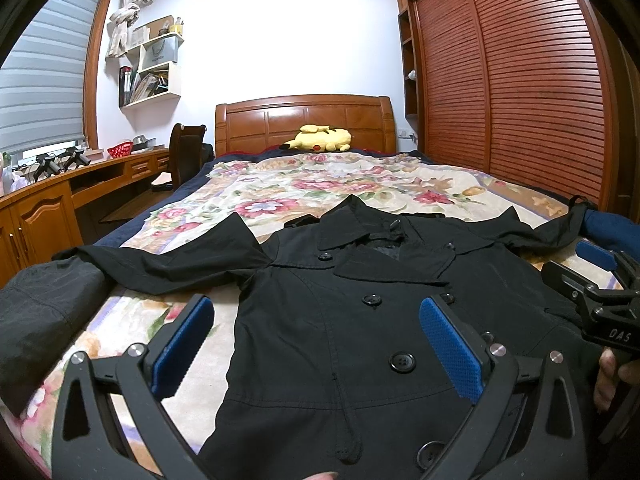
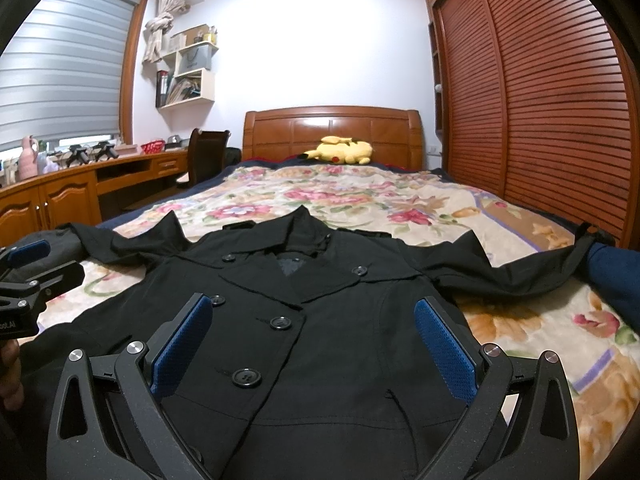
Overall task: Fold large clothes
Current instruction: 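Move the left gripper to the coat side and grasp its edge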
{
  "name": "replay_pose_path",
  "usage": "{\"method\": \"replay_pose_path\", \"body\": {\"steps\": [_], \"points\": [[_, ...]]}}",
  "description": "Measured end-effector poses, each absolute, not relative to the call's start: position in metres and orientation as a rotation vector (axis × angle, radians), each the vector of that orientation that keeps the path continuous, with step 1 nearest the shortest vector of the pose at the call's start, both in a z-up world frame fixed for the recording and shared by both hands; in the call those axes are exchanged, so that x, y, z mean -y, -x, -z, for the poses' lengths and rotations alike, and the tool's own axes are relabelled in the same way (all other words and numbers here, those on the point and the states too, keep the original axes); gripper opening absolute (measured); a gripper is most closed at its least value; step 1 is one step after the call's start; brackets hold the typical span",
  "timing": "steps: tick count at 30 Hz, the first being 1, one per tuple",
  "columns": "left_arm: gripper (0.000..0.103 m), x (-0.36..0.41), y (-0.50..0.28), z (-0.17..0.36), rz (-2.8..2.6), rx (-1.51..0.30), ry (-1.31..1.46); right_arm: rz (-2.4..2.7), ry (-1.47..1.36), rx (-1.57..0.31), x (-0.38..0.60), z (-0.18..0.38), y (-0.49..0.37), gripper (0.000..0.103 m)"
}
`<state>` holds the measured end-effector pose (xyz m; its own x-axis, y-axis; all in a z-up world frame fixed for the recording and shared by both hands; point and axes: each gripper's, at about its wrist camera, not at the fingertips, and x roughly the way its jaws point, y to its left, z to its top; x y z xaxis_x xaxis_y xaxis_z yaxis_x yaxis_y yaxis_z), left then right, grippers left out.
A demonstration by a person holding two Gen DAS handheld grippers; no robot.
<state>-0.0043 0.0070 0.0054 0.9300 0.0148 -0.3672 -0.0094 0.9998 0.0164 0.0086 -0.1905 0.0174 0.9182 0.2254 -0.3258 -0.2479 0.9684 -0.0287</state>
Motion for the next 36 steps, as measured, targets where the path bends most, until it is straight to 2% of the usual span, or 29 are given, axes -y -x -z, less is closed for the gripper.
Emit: {"method": "replay_pose_path", "body": {"steps": [17, 36], "points": [[0.103, -0.053, -0.008, -0.017, -0.032, -0.470, 0.009, -0.358, 0.107, -0.331, 0.147, -0.042, -0.018, 0.103], [0.103, -0.144, -0.046, -0.012, -0.132, -0.592, 0.039, -0.469, 0.161, -0.367, 0.086, -0.063, -0.057, 0.103]]}}
